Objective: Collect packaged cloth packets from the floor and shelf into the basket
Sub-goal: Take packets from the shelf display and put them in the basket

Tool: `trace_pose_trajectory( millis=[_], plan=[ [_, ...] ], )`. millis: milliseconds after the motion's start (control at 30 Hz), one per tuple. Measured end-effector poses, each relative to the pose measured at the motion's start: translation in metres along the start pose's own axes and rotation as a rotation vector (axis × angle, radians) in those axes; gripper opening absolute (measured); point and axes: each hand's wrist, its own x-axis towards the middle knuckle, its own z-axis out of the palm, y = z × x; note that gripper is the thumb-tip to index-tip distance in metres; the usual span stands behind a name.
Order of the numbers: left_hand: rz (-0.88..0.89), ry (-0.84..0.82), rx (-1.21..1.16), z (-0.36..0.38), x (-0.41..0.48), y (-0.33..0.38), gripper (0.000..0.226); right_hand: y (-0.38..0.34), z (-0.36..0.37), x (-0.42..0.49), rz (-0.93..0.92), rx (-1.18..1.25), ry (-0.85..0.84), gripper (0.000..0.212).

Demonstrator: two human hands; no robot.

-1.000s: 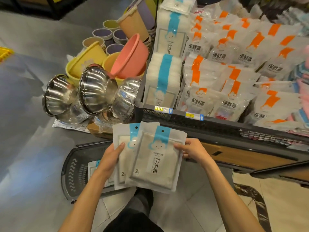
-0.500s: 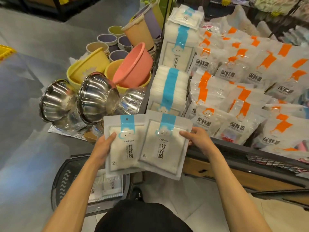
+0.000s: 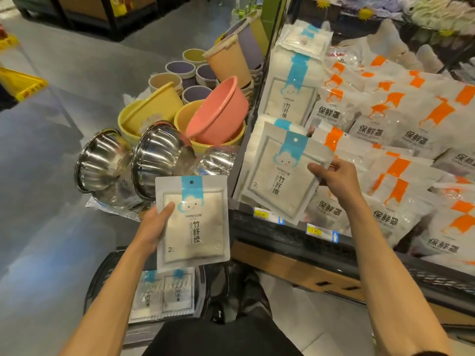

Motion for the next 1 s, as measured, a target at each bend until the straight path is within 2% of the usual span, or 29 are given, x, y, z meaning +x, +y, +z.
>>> trace_pose_trajectory(
  millis=[167, 433, 867, 900, 967, 1000],
  plan=[
    [0.022, -0.011, -0.013, 0.015, 0.007, 0.017, 0.023, -0.001, 0.022, 0.020, -0.021, 0.000, 0.002, 0.009],
    [0.051, 0.005, -0.028, 0.022, 0.013, 0.026, 0.024, 0.037, 0.043, 0.021, 0.018, -0.027, -0.034, 0.013],
    [0.025, 0.043, -0.020, 0.020, 0.024, 0.022, 0.029, 0.093, 0.066, 0.011, 0.106, -0.030, 0.086, 0.012],
    [0.026, 0.042, -0.018, 0.020, 0.024, 0.021, 0.029, 0.098, 0.067, 0.011, 0.106, -0.044, 0.107, 0.023],
    [0.025, 0.045, -0.014, 0.023, 0.024, 0.022, 0.029, 0.117, 0.071, 0.016, 0.086, -0.060, 0.119, 0.061],
    [0.026, 0.047, -0.011, 0.025, 0.023, 0.023, 0.029, 0.125, 0.074, 0.020, 0.082, -0.077, 0.111, 0.068]
  ],
)
